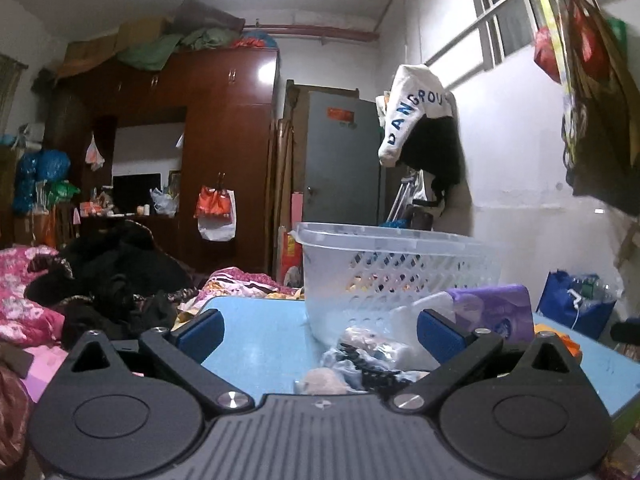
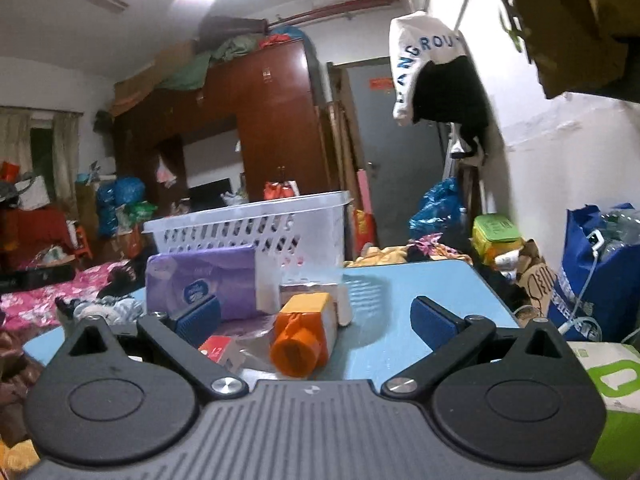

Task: Organize objects
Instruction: 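Close both grippers together on the beige plush toy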

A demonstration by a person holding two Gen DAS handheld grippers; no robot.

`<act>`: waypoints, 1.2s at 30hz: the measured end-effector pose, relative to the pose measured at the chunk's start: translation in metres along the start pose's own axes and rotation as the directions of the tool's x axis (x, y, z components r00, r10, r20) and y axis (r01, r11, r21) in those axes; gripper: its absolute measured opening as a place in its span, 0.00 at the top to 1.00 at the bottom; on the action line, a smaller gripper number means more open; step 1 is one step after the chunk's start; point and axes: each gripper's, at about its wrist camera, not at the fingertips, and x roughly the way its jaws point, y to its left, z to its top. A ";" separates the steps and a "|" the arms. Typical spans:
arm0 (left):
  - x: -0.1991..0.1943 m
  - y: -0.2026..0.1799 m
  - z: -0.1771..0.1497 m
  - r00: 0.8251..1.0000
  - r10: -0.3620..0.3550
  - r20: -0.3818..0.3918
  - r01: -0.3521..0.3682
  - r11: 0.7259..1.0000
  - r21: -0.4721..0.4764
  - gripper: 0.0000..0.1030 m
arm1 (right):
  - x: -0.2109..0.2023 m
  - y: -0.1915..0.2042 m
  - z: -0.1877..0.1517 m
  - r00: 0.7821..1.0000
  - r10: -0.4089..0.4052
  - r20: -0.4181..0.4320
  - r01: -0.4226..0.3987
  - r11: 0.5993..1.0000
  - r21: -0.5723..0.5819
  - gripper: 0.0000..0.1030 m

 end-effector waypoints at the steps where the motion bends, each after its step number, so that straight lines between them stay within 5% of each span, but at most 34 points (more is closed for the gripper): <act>1: 0.001 0.001 0.000 1.000 -0.002 0.001 0.002 1.000 0.004 0.00 | -0.002 0.003 -0.001 1.000 0.005 0.007 -0.005 1.000 -0.011 0.00; 9: -0.015 0.018 -0.010 1.000 -0.005 0.008 0.004 0.999 0.051 0.03 | 0.007 0.070 0.000 0.978 0.204 0.039 -0.200 0.977 -0.077 0.00; 12: -0.025 0.024 -0.016 1.000 -0.001 0.022 0.000 0.997 0.071 0.05 | 0.021 0.099 -0.003 0.958 0.288 -0.004 -0.287 0.952 -0.107 0.12; 22: -0.015 0.021 -0.032 0.999 -0.029 -0.028 0.033 0.991 0.127 0.23 | 0.058 0.126 -0.018 0.922 0.358 -0.150 -0.380 0.911 -0.163 0.49; 28: -0.014 0.013 -0.043 0.996 -0.080 -0.045 0.087 0.980 0.179 0.29 | 0.054 0.134 -0.016 0.911 0.377 -0.165 -0.405 0.893 -0.198 0.51; 32: -0.004 0.009 -0.049 0.992 -0.105 -0.075 0.118 0.974 0.193 0.40 | 0.054 0.133 -0.016 0.914 0.366 -0.172 -0.397 0.893 -0.210 0.62; 34: -0.001 0.008 -0.051 0.988 -0.127 -0.092 0.143 0.972 0.184 0.65 | 0.054 0.130 -0.015 0.911 0.373 -0.176 -0.404 0.892 -0.201 0.65; 36: -0.004 0.008 -0.053 0.990 -0.115 -0.077 0.128 0.973 0.193 0.71 | 0.055 0.128 -0.014 0.913 0.368 -0.176 -0.400 0.893 -0.205 0.67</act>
